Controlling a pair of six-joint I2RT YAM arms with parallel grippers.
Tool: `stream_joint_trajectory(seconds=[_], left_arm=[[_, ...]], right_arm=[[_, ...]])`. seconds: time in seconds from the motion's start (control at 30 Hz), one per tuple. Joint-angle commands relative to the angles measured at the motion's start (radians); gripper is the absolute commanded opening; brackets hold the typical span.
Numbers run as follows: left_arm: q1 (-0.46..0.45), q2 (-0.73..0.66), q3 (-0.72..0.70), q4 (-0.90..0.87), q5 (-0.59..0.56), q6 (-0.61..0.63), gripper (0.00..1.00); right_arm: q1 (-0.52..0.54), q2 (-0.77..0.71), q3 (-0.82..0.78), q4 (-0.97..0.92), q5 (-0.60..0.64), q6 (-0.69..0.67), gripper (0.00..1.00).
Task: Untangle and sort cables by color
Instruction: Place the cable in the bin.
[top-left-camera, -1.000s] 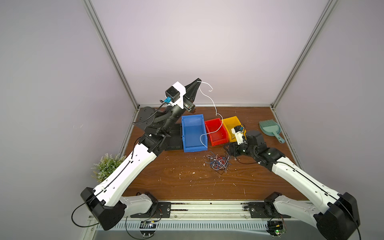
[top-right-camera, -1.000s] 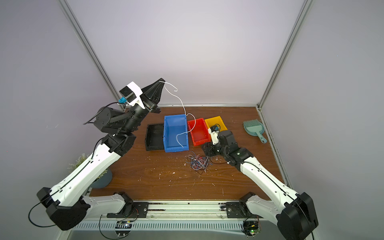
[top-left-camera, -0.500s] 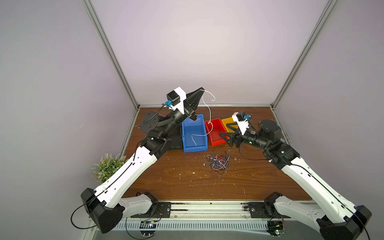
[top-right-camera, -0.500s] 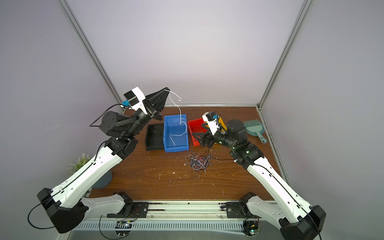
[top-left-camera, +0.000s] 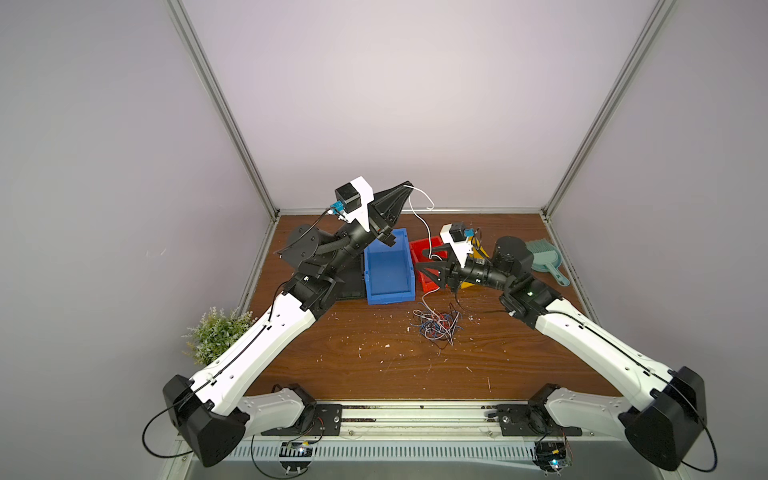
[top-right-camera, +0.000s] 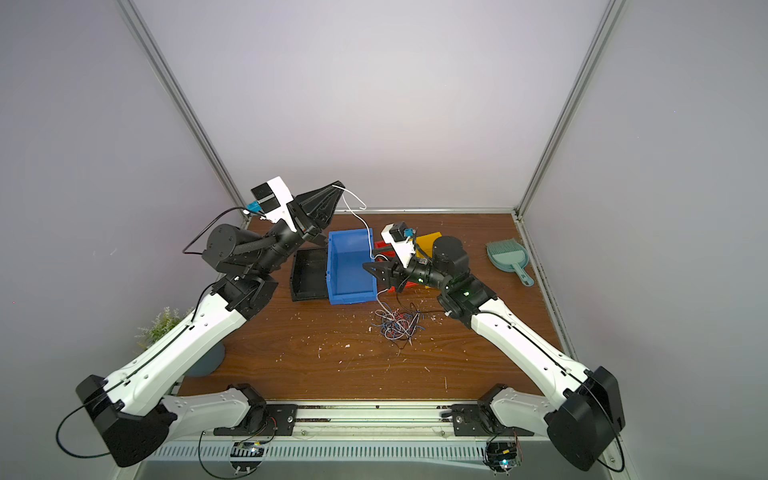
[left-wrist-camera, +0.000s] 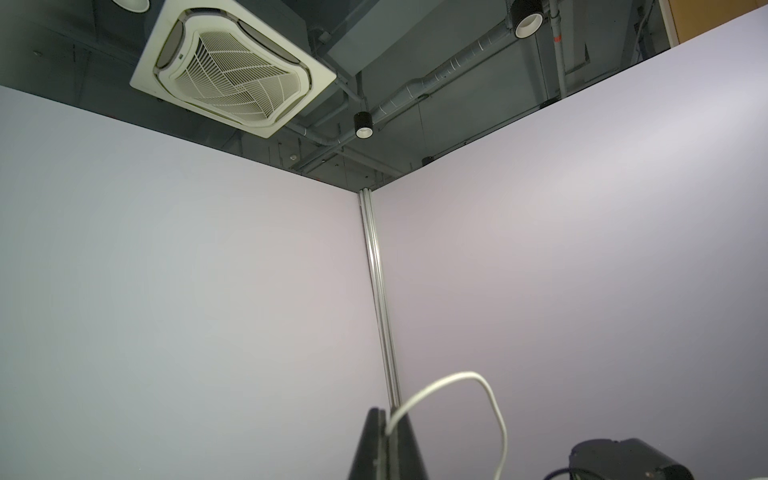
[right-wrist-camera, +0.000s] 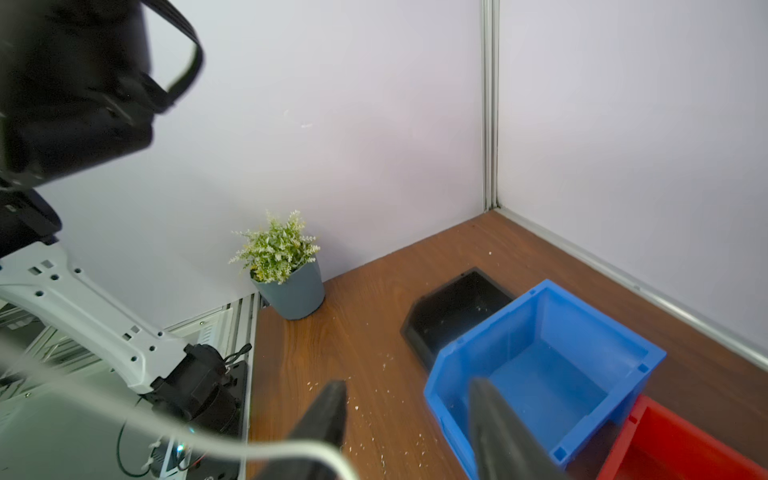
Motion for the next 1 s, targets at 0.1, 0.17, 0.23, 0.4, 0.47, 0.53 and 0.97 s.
stream_joint_trajectory(seconds=[0.1,0.17,0.23,0.4,0.47,0.53,0.97], left_arm=[[0.009,-0.039,-0.054,0.002,-0.013,0.026,0.0],[0.009,-0.034,-0.085,-0.031,-0.063,0.073,0.0],[0.009,-0.012,-0.1,-0.064,-0.08,0.105,0.0],[0.008,0.088,-0.105,-0.053,-0.036,0.085,0.0],[0.008,0.15,-0.09,-0.062,-0.033,0.088,0.0],[0.009,0.22,-0.067,-0.062,-0.015,0.09,0.0],[-0.047,0.726,0.237,-0.07,0.01,0.122,0.0]], right_arm=[[-0.005,-0.063,0.028,0.044,0.156,0.078,0.0],[-0.014,-0.077,0.045,0.003,0.216,0.091,0.0],[-0.03,-0.074,0.076,-0.062,0.282,0.095,0.0],[-0.132,-0.035,0.131,-0.157,0.347,0.131,0.0],[-0.184,0.004,0.156,-0.181,0.345,0.139,0.0],[-0.227,0.039,0.184,-0.197,0.355,0.142,0.0],[-0.382,0.315,0.237,-0.081,0.387,0.115,0.0]])
